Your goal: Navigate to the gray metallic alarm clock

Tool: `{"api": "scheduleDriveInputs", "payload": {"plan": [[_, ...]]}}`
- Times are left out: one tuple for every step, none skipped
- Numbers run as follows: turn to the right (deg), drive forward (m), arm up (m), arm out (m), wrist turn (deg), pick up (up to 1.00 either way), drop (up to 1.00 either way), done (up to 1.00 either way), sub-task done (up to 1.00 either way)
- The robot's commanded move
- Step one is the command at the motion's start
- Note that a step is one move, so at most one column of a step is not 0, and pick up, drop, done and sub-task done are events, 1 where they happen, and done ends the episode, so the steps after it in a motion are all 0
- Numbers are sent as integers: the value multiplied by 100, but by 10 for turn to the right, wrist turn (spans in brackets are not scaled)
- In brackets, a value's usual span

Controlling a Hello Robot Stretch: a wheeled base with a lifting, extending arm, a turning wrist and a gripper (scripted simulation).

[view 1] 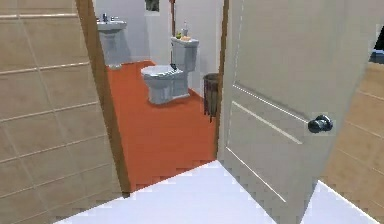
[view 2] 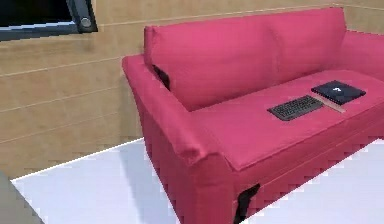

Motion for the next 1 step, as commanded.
{"api": "scheduleDriveInputs", "payload": {"plan": [[-90, 0, 0, 0, 0, 0, 0, 0, 0]]}}
